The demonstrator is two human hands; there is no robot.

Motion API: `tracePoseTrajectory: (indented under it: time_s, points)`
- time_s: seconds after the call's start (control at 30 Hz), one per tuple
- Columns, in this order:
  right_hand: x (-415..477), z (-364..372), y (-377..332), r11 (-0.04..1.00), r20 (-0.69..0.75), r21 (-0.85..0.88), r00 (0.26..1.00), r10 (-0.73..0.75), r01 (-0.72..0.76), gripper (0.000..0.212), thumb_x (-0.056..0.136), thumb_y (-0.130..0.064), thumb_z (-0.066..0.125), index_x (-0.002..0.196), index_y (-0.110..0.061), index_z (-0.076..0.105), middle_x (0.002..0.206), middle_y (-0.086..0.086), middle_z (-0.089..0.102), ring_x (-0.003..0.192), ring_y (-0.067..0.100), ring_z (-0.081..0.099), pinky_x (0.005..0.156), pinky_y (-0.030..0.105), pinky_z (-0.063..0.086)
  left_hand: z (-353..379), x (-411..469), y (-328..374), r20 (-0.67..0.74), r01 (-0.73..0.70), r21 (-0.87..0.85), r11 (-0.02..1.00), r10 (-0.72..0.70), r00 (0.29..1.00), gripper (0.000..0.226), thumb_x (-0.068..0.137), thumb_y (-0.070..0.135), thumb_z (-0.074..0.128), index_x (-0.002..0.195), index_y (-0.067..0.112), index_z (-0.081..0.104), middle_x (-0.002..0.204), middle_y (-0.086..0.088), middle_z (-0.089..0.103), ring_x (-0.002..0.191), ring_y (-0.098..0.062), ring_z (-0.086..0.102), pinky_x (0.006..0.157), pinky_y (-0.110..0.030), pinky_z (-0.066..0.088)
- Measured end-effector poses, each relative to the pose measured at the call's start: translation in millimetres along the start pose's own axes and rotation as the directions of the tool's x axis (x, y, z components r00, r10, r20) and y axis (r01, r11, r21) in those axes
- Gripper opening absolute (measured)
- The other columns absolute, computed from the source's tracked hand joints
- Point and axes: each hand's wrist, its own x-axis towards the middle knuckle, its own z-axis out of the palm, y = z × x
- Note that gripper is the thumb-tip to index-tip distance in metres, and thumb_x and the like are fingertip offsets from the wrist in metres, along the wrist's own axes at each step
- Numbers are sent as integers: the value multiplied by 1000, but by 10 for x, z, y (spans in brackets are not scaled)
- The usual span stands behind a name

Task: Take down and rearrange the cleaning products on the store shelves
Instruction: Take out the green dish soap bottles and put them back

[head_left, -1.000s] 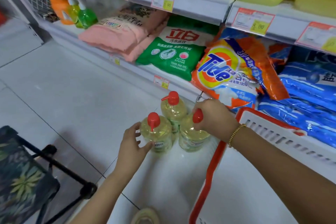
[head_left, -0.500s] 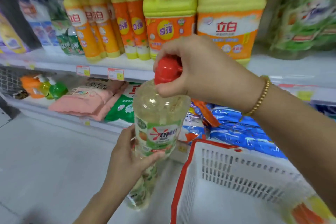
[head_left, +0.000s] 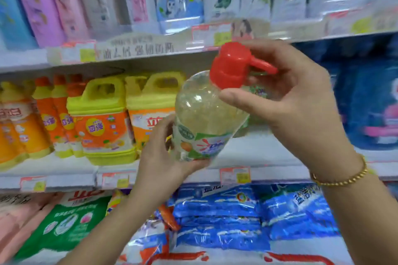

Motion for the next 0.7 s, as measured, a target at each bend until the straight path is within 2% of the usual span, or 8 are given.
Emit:
tracePoseTrajectory:
  time_s: [0.1,0.2,0.27,0.33,0.43,0.53,0.63,0.7]
  points:
    - [-98,-446,261,998,-52,5,997,64,-63,60,65,-36,81,118,-26,54,117,-4,62,110,13,60,95,28,46,421,289,142,76,-40,0,999,40,996,90,42,24,97,120,30,53,113,13,63,103,-4,61,83,-24,51]
    - [-260,-790,570,967,-23,-32,967,253,-253,76,58,-32,83,125,-29,49,118,-13,61,108,4,59,85,16,48,858,389,263,170,1,-63,998,10,985,83,43,17,95,111,40,53,107,16,64,98,3,61,77,-14,51]
    - [-394,-909,818,944,-55,-25,943,329,-330,83,56,-33,87,128,-25,46,116,-14,61,107,5,60,85,21,51,1146,417,295,226,60,-125,990,-31,974,81,45,13,95,106,42,52,101,20,65,92,12,60,72,-7,48]
    - [-496,-966,1042,924,-126,-27,919,374,-380,87,54,-40,88,128,-22,45,116,-13,61,108,8,61,88,29,53,1428,459,311,270,112,-168,979,-64,961,80,46,14,95,110,37,54,100,18,68,90,12,62,76,-11,52]
    - [-520,-951,1229,890,-208,-89,882,422,-447,87,54,-25,90,126,-19,42,113,-10,62,101,1,61,83,24,54,1750,529,271,321,188,-232,954,-107,941,78,49,10,94,113,33,56,104,12,71,96,0,66,87,-28,56]
    - [-469,-953,1305,877,-269,-165,876,401,-452,89,50,-23,91,122,-24,40,109,-16,60,96,-5,60,74,12,51,1917,582,165,329,213,-262,941,-120,937,74,53,4,91,109,35,55,103,15,70,96,2,65,85,-21,54]
    - [-441,-908,1430,839,-244,-249,870,429,-484,82,48,-27,92,113,-31,42,98,-20,62,89,-8,59,71,13,49,1950,623,-14,392,249,-240,938,-141,909,72,56,3,89,113,31,54,103,17,69,96,6,64,81,-13,51]
    - [-423,-855,1547,812,-244,-252,846,473,-527,73,51,-29,91,109,-31,46,93,-20,63,86,-7,60,70,15,51,1920,663,-150,429,274,-207,939,-165,888,71,60,6,88,120,24,55,110,12,68,104,-1,63,89,-19,51]
